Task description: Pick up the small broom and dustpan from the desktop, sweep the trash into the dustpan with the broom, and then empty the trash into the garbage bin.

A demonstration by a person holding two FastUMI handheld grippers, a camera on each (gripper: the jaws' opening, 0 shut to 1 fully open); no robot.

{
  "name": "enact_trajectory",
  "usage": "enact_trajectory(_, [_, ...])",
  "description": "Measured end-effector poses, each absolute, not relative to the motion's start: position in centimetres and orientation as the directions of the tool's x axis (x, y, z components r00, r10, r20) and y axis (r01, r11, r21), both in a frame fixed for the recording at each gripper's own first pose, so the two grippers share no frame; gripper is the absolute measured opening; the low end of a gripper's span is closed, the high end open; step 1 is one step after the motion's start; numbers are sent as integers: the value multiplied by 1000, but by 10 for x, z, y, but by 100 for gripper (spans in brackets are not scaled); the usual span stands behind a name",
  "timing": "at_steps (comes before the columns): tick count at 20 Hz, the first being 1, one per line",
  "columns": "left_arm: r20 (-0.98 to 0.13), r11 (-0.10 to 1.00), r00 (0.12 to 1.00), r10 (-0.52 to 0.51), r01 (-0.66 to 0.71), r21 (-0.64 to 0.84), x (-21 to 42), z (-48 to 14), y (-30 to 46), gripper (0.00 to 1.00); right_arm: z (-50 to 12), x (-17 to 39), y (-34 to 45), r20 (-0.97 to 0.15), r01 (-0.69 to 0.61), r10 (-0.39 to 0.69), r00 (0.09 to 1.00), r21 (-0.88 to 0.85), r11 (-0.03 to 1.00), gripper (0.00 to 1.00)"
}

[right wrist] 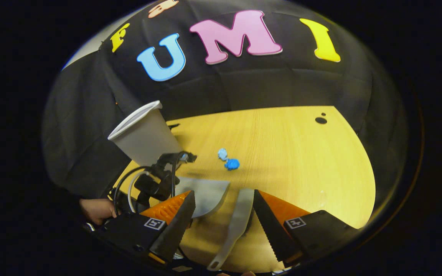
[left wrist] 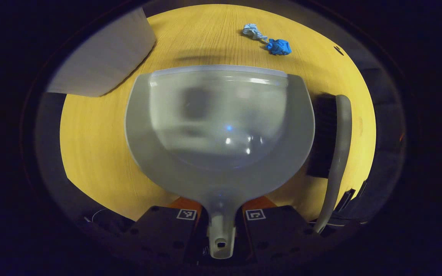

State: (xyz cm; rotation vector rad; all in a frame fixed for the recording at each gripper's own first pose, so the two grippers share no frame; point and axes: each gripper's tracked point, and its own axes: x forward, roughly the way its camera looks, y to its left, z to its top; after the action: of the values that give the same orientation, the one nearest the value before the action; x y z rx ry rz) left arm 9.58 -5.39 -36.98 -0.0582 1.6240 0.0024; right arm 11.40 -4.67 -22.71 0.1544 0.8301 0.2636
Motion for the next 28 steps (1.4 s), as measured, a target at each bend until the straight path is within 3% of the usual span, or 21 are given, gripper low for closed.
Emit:
enact_trajectory(6, [-984,984,15,-179,10,-179,94,-367,-48,29,-264,69,-57,-849,-18,95,519,100,995,98])
enact_trajectory(9, [-979,980,42,-200,19,-200,94,-368,-48,30,-295,47,-47,-903,28,78,422,99,995,98])
enact_trajectory(14, [-977,979,65,-201,38,-199,93,-368,-48,30,-362,22,-51,-974,-8,10,226,9,1000,98])
enact_trajectory(18, [-977,980,83,-198,36,-196,92,-368,-48,30,-389,35,-66,-982,-42,-55,181,-63,997,99])
enact_trajectory(19, [-977,981,85,-195,37,-192,92,-368,-48,30,-395,37,-67,-986,-55,-56,154,-65,996,93])
enact_trajectory(20, [-978,981,83,-192,38,-190,91,-369,-48,30,-399,41,-67,-987,-69,-62,146,-73,995,96])
enact_trajectory(21, [-978,981,84,-191,38,-188,92,-368,-48,30,-401,52,-61,-986,-84,-28,162,-42,996,91])
enact_trajectory(25, [-979,982,81,-188,31,-186,92,-368,-48,30,-396,52,-67,-995,-127,-44,93,-56,990,39])
enact_trajectory(28, [-979,982,83,-187,29,-186,92,-369,-48,30,-394,53,-65,-998,-139,18,59,10,990,31])
